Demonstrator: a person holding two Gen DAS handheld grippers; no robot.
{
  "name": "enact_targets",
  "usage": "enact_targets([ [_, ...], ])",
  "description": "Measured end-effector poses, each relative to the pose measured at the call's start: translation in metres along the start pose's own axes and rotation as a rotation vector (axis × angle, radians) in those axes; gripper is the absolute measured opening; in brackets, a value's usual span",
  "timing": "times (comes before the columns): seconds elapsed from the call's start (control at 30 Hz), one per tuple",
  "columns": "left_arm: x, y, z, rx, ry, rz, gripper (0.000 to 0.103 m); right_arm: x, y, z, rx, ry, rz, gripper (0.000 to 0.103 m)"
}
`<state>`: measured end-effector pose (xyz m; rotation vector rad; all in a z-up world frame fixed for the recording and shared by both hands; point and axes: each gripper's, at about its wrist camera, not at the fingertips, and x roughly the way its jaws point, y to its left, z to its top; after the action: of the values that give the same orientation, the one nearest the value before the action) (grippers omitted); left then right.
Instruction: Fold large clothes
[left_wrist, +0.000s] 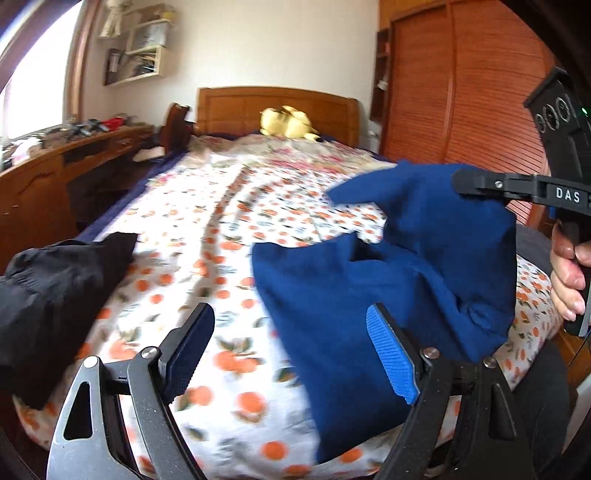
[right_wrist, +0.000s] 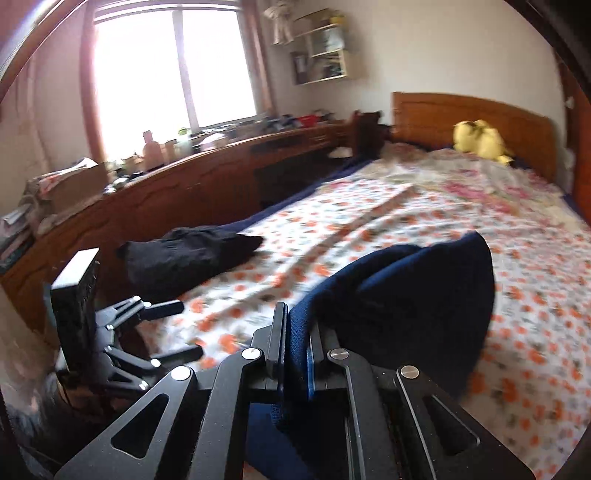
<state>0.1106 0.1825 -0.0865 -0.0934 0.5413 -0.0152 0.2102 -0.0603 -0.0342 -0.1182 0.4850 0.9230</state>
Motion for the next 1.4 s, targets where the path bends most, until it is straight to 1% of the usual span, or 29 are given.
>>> enact_targets([
  [0.07, -0.005, 0.012, -0.002, -0.016, -0.009, 0.020, 0.085, 0.020, 0.009, 0.005, 0.004, 0.018, 0.053, 0.008],
  [0.13, -0.009, 0.024, -0.004, -0.042, -0.018, 0.031, 0.085, 0.044, 0.009, 0.007, -0.004, 0.057, 0.080, 0.008],
  [0.27, -0.013, 0.039, -0.008, -0.078, -0.028, 0.045, 0.085, 0.080, 0.006, -0.003, -0.042, 0.168, 0.100, 0.008],
  [0.3, -0.013, 0.041, -0.008, -0.084, -0.030, 0.047, 0.085, 0.087, 0.005, 0.001, -0.040, 0.191, 0.101, 0.008],
  [0.37, -0.014, 0.043, -0.007, -0.089, -0.034, 0.046, 0.085, 0.093, -0.001, 0.002, -0.031, 0.208, 0.105, 0.010],
  [0.43, -0.012, 0.042, -0.006, -0.088, -0.039, 0.043, 0.085, 0.097, -0.004, 0.009, -0.029, 0.211, 0.086, 0.014],
  [0.47, -0.011, 0.040, -0.005, -0.084, -0.037, 0.042, 0.085, 0.098, -0.005, 0.012, -0.031, 0.214, 0.069, 0.021],
  [0.53, -0.011, 0.038, -0.006, -0.074, -0.035, 0.040, 0.085, 0.094, -0.004, 0.018, -0.037, 0.196, 0.047, 0.027],
  [0.63, -0.010, 0.034, -0.006, -0.065, -0.030, 0.039, 0.085, 0.093, -0.004, 0.029, -0.068, 0.170, 0.014, 0.033],
  [0.77, -0.013, 0.028, -0.005, -0.057, -0.043, 0.037, 0.085, 0.083, -0.008, 0.021, -0.076, 0.151, -0.020, 0.035],
  [0.83, -0.016, 0.024, -0.003, -0.052, -0.054, 0.016, 0.085, 0.072, -0.017, 0.007, -0.066, 0.150, -0.034, 0.035],
  [0.93, -0.020, 0.014, 0.000, -0.037, -0.064, -0.008, 0.085, 0.068, -0.034, -0.009, -0.031, 0.171, -0.097, 0.035],
  [1.0, -0.021, 0.007, 0.002, -0.028, -0.062, -0.031, 0.085, 0.065, -0.039, -0.020, -0.009, 0.200, -0.112, 0.035],
  [1.07, -0.022, -0.002, 0.004, -0.023, -0.059, -0.069, 0.077, 0.063, -0.050, -0.029, 0.016, 0.219, -0.132, 0.035],
  [1.13, -0.017, -0.011, 0.004, -0.022, -0.034, -0.103, 0.058, 0.062, -0.059, -0.037, 0.039, 0.235, -0.132, 0.035],
  [1.17, -0.013, -0.015, 0.002, -0.021, -0.020, -0.115, 0.054, 0.063, -0.063, -0.041, 0.048, 0.240, -0.132, 0.035],
  [1.2, -0.010, -0.019, 0.001, -0.018, -0.008, -0.119, 0.051, 0.062, -0.065, -0.038, 0.053, 0.241, -0.136, 0.035],
  [1.3, 0.006, -0.028, -0.004, -0.017, 0.036, -0.118, 0.050, 0.059, -0.069, -0.039, 0.070, 0.237, -0.127, 0.035],
  [1.37, 0.015, -0.031, -0.007, -0.031, 0.061, -0.138, 0.050, 0.058, -0.070, -0.039, 0.075, 0.231, -0.119, 0.035],
  [1.4, 0.019, -0.032, -0.008, -0.039, 0.072, -0.147, 0.043, 0.059, -0.071, -0.040, 0.076, 0.227, -0.116, 0.035],
])
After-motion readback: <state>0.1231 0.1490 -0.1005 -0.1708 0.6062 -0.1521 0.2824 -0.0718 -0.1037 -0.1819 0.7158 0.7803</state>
